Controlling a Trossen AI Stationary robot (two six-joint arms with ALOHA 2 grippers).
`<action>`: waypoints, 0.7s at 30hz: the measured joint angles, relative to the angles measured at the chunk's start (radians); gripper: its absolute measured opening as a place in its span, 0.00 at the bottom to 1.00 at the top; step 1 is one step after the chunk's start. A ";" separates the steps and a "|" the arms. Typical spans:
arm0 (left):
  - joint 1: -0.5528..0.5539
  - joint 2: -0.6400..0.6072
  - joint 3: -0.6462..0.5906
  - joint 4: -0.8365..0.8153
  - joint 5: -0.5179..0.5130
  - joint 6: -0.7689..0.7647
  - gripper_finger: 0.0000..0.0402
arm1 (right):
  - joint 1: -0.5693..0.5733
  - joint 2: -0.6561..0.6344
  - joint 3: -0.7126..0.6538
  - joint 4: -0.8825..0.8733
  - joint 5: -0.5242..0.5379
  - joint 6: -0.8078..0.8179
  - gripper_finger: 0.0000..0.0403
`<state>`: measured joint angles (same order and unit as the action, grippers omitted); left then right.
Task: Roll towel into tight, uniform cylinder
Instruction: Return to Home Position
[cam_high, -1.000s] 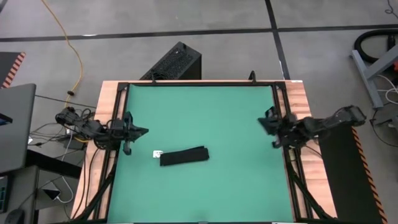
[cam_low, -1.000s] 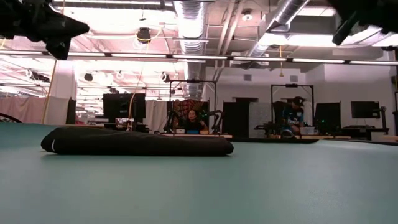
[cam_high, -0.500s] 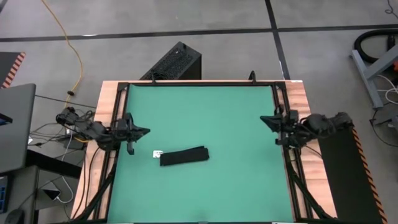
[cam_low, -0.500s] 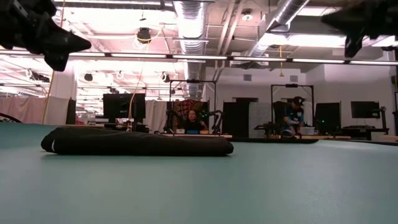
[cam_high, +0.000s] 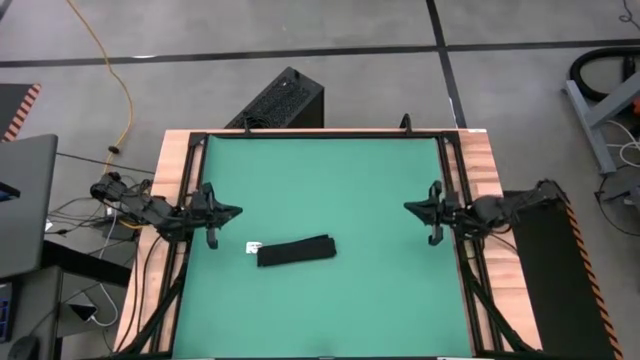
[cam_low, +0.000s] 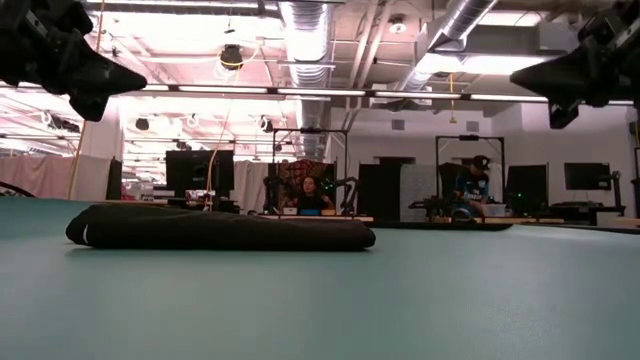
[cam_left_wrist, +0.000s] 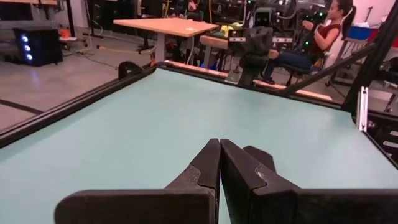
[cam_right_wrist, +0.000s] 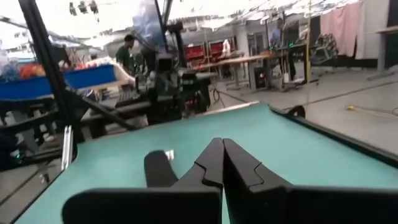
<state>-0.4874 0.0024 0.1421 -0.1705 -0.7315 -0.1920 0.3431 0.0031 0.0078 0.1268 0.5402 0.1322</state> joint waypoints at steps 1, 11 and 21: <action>0.000 0.000 0.000 0.002 0.000 0.001 0.00 | 0.006 0.001 0.000 -0.013 0.000 0.005 0.05; -0.001 0.005 -0.066 0.020 0.031 -0.049 0.00 | 0.015 -0.001 0.000 -0.006 0.008 -0.032 0.05; -0.003 -0.001 -0.036 0.092 0.281 0.047 0.00 | 0.015 -0.001 -0.001 -0.027 0.009 -0.035 0.06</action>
<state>-0.4904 0.0016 0.1059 -0.0784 -0.4506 -0.1445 0.3580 0.0022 0.0071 0.0999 0.5488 0.0971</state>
